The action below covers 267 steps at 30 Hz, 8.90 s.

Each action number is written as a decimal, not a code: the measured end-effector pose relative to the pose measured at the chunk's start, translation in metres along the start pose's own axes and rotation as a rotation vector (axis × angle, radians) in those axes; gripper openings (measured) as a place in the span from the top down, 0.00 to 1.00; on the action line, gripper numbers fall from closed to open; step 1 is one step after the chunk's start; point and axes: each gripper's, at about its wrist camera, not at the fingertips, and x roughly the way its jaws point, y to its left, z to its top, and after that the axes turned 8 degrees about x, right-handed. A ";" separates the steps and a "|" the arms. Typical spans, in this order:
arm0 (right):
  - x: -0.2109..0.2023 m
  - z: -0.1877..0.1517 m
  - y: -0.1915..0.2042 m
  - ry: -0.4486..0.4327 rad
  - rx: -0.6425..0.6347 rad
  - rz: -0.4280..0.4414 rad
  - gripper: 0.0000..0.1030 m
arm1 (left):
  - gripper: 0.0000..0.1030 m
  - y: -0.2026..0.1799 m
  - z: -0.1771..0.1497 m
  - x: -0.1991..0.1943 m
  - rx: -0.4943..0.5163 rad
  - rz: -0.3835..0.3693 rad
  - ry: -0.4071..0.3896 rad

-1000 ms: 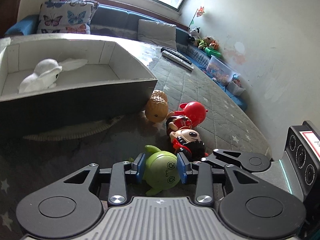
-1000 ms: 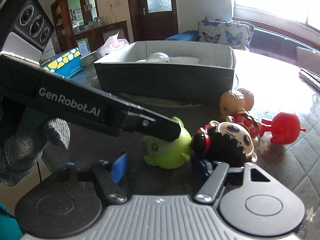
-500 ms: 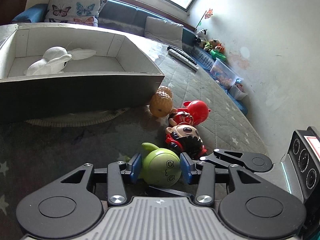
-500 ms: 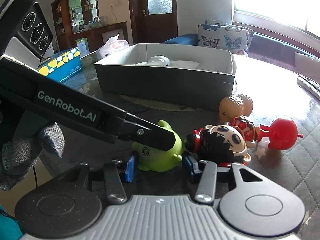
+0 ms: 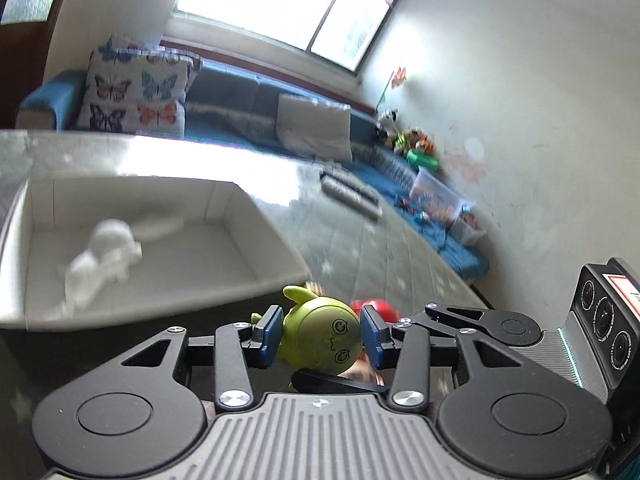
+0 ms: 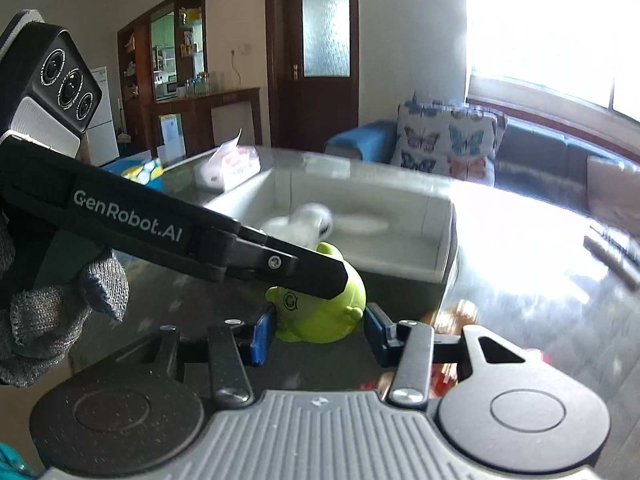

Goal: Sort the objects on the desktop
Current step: 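Lift the green alien into the box and open the left tool, then move the left tool toward the red-haired doll figure, then lower the left tool onto the red-haired doll and close it, then lift the red-haired doll with the left tool and carry it over the box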

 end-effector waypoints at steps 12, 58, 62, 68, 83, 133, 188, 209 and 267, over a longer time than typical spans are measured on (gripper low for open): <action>0.082 0.077 -0.038 0.076 -0.013 0.003 0.53 | 0.56 0.075 0.058 0.060 -0.138 0.024 -0.012; 0.154 0.090 -0.061 0.215 0.038 -0.056 0.46 | 0.57 0.123 0.053 0.099 -0.253 0.087 0.076; 0.134 0.088 -0.057 0.178 0.041 -0.055 0.44 | 0.57 0.112 0.053 0.088 -0.231 0.099 0.055; 0.103 0.082 -0.052 0.130 0.044 -0.052 0.38 | 0.57 0.091 0.049 0.070 -0.190 0.112 0.032; 0.037 0.041 -0.041 0.061 0.065 -0.078 0.22 | 0.57 0.037 0.018 0.037 -0.092 0.122 0.026; 0.009 -0.081 -0.019 0.154 0.110 -0.040 0.00 | 0.57 0.002 -0.047 0.062 -0.133 0.021 0.174; 0.036 -0.074 -0.054 0.157 0.038 -0.015 0.00 | 0.57 0.010 -0.044 0.065 -0.164 -0.014 0.207; 0.035 -0.076 -0.042 0.128 0.017 -0.071 0.06 | 0.55 -0.011 -0.029 0.078 0.036 -0.060 0.270; 0.028 -0.011 0.011 -0.020 -0.243 -0.073 0.06 | 0.58 -0.007 0.029 0.033 0.119 -0.058 0.125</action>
